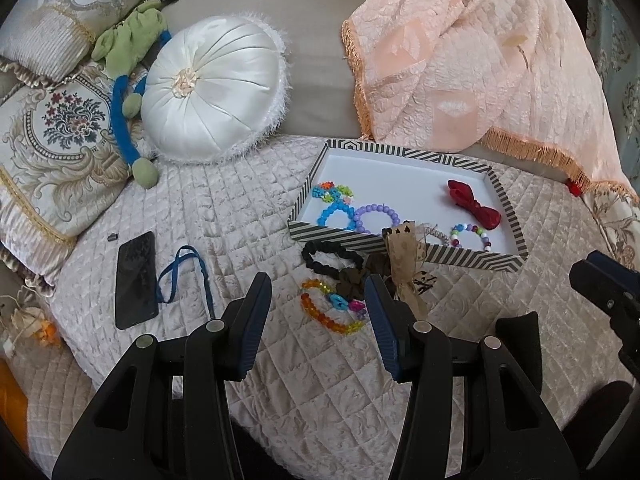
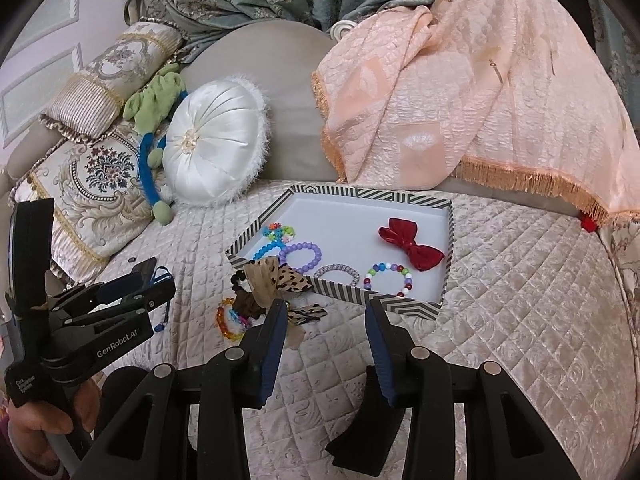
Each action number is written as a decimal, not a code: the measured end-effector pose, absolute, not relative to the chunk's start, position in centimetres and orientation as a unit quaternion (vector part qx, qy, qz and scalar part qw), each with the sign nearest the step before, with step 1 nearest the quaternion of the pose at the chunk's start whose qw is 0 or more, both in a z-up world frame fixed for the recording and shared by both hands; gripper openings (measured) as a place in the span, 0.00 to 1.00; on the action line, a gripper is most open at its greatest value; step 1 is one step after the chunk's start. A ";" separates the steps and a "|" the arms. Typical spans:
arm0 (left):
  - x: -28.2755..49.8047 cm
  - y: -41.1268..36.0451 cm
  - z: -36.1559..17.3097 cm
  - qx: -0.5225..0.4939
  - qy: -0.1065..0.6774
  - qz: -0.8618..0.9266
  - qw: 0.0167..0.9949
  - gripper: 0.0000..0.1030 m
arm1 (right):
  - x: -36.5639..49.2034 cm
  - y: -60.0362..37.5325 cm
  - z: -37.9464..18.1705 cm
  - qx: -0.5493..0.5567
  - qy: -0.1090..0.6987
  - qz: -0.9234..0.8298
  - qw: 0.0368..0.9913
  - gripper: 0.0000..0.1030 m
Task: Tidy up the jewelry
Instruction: 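Move the left tool over the orange beaded bracelet while the right tool approaches the leopard-print bow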
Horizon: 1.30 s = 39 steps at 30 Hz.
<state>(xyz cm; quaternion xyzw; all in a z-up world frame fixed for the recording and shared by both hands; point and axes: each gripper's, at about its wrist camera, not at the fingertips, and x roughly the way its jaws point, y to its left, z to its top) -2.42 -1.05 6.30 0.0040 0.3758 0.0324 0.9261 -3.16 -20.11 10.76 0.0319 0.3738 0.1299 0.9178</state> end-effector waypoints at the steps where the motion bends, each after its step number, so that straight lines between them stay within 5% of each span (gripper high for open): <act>1: -2.4 -1.1 6.2 0.005 0.375 0.033 0.926 0.47 | -3.2 -20.2 10.7 0.033 0.374 0.130 0.918 0.37; 39: -2.5 -1.2 4.5 0.008 0.372 0.049 0.927 0.47 | -3.0 -20.8 9.4 0.028 0.380 0.115 0.917 0.40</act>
